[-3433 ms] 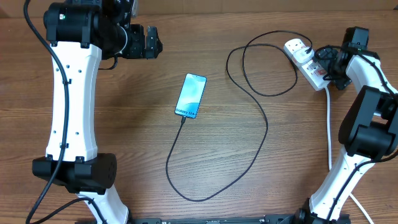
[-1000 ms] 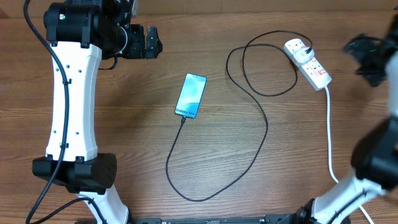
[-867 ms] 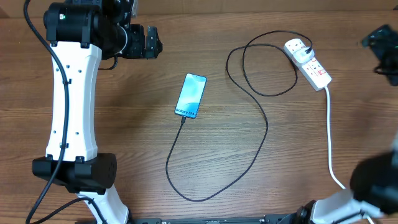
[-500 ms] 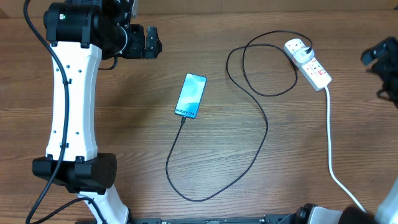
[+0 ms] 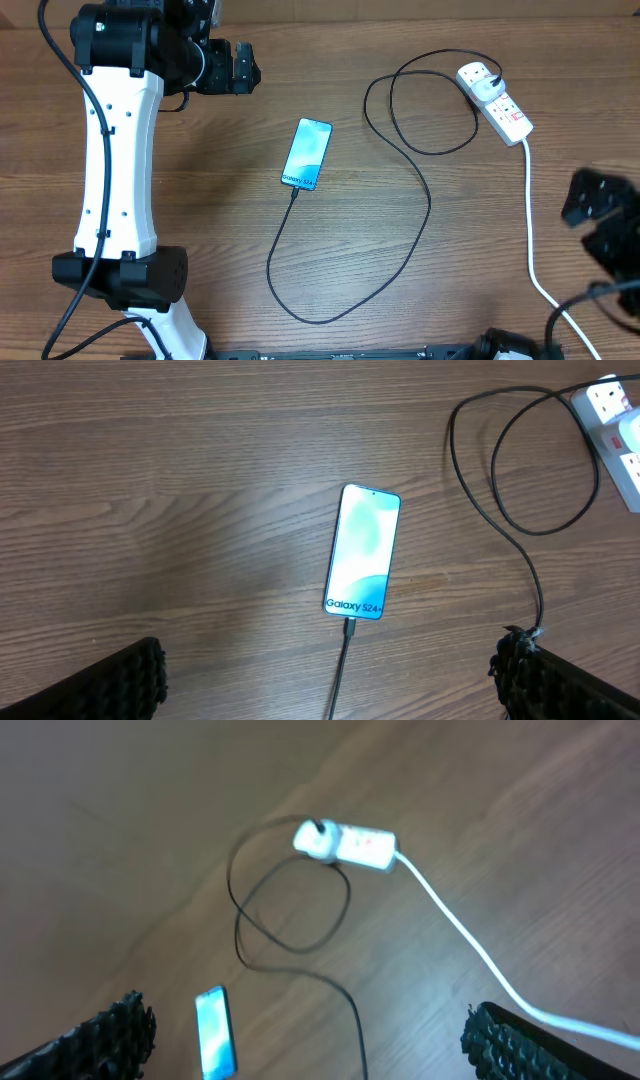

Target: Plug charger to phone and switch on socket

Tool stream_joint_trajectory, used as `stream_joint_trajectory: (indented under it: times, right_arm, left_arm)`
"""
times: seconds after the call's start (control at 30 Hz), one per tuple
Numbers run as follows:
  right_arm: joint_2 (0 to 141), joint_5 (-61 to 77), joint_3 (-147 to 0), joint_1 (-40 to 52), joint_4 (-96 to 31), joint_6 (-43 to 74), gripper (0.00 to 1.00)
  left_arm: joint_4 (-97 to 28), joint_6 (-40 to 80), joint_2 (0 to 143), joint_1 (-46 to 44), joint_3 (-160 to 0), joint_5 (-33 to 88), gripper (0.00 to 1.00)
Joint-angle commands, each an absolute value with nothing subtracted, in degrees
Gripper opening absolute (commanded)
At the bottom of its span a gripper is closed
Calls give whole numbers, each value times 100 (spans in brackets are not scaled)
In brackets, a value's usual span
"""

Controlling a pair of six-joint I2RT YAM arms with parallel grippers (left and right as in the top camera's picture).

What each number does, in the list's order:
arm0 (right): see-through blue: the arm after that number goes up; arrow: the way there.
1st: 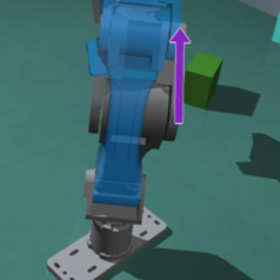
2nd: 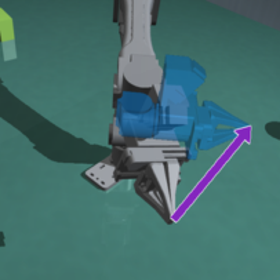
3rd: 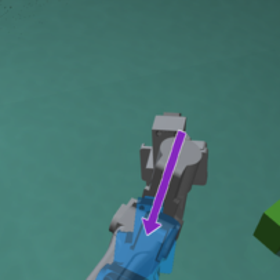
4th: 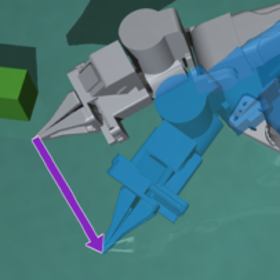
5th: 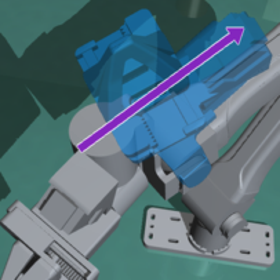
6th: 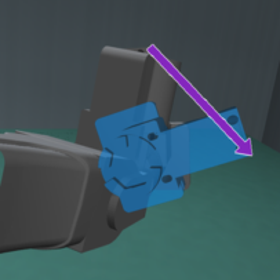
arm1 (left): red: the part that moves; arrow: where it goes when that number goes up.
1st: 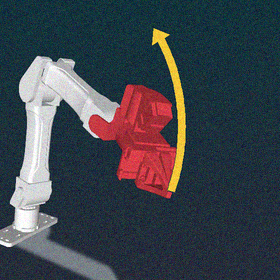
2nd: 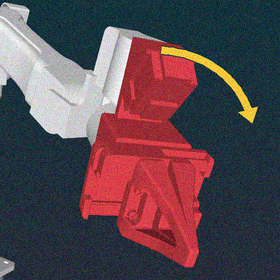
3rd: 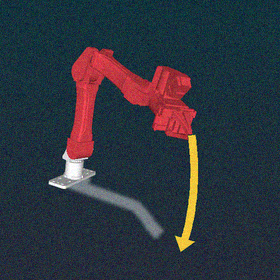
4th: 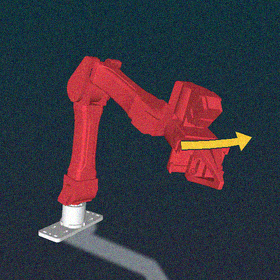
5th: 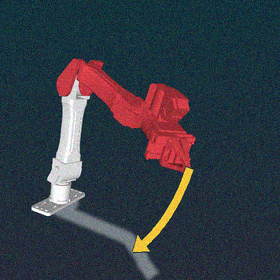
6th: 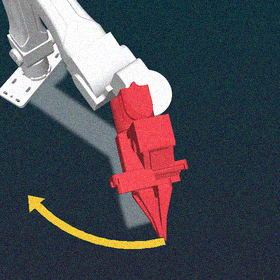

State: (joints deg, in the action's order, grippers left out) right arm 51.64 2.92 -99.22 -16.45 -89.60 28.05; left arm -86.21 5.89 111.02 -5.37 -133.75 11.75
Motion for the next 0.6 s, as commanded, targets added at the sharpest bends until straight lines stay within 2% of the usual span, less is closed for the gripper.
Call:
stream_joint_trajectory:
  times: [0.0, 0.07, 0.57]
  right_arm:
    - [5142, 226, -9824, -1619, -9380, 2853, 100]
    - [5144, 239, -9817, -1619, -9706, 2847, 100]
    - [5151, 246, -9804, -1619, -9682, 2851, 100]
  left_arm:
    - [-8632, 644, 11133, -565, -13364, 1160, 100]
    - [-8632, 644, 11133, -565, -13364, 1160, 100]
    - [-8632, 646, 11133, -565, -13364, 1160, 100]
